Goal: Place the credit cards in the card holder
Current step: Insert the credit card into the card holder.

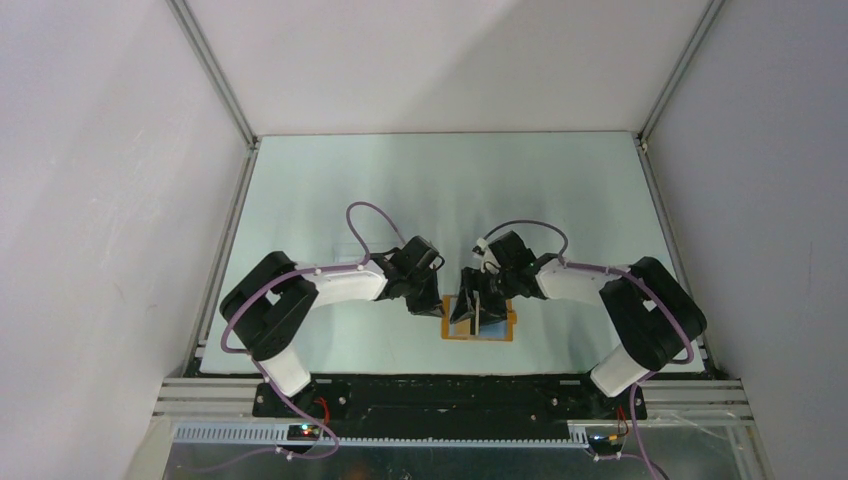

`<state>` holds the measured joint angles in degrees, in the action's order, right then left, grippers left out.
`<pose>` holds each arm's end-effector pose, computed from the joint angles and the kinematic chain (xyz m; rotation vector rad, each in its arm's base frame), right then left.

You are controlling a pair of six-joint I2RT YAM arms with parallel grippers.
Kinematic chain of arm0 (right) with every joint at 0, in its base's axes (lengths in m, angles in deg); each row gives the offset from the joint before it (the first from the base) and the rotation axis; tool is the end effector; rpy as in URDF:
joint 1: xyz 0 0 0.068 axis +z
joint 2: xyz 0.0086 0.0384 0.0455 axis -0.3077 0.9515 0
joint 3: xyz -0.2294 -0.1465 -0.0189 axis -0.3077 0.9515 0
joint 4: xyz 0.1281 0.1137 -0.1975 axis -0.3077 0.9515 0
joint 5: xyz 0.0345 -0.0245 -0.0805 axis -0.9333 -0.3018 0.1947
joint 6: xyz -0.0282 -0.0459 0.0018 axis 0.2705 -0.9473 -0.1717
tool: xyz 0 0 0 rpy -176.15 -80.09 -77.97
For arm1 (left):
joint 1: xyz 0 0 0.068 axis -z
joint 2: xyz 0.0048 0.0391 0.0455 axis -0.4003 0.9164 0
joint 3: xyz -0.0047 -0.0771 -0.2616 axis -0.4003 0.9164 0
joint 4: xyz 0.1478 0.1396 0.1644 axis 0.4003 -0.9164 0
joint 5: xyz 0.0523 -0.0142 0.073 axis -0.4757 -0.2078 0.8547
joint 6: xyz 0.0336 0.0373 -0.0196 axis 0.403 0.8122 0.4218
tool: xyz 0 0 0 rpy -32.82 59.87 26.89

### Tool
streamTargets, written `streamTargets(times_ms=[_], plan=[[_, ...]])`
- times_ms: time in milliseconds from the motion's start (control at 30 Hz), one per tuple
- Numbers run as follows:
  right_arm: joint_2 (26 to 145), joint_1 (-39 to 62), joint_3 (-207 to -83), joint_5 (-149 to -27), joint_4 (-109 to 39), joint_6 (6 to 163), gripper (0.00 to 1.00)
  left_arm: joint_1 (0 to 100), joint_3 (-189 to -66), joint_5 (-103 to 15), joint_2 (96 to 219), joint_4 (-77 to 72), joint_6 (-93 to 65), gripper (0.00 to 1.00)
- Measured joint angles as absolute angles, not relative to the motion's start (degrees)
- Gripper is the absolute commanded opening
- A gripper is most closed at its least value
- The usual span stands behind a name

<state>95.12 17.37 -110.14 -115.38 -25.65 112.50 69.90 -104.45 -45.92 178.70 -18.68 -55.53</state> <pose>0.2150 0.1773 0.1377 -0.2564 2.8389 1.1719 0.2103 -0.2294 0.1404 -0.1151 2.8685 -0.7206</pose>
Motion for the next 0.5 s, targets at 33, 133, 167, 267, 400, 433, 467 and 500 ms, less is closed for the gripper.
streamTargets(times_ms=[33,133,167,267,400,433,467,500], plan=[[95.1,17.8,-110.9,-114.5,-24.4,112.3,0.75,69.9,-104.4,-45.9,178.7,-18.7,-55.5,0.07],[95.2,19.1,-112.7,-112.2,-21.5,111.7,0.76,69.9,-104.4,-45.9,178.7,-18.7,-55.5,0.07],[95.3,19.5,-113.2,-111.7,-21.0,111.5,0.77,69.9,-104.4,-46.0,178.7,-18.7,-55.5,0.07],[96.2,20.2,-114.2,-111.7,-20.1,111.2,0.78,69.9,-104.4,-46.1,178.7,-18.7,-55.5,0.07],[97.5,20.7,-115.2,-113.4,-20.6,111.1,0.80,69.9,-104.4,-46.2,178.7,-18.7,-55.5,0.06],[97.7,20.8,-115.2,-114.0,-21.1,111.2,0.80,69.9,-104.4,-46.2,178.7,-18.7,-55.5,0.06],[98.0,20.8,-115.2,-114.8,-21.6,111.2,0.81,69.9,-104.5,-46.3,178.7,-18.7,-55.5,0.06],[98.2,20.8,-115.2,-115.2,-21.9,111.3,0.82,69.9,-104.4,-46.3,178.7,-18.8,-55.5,0.06]])
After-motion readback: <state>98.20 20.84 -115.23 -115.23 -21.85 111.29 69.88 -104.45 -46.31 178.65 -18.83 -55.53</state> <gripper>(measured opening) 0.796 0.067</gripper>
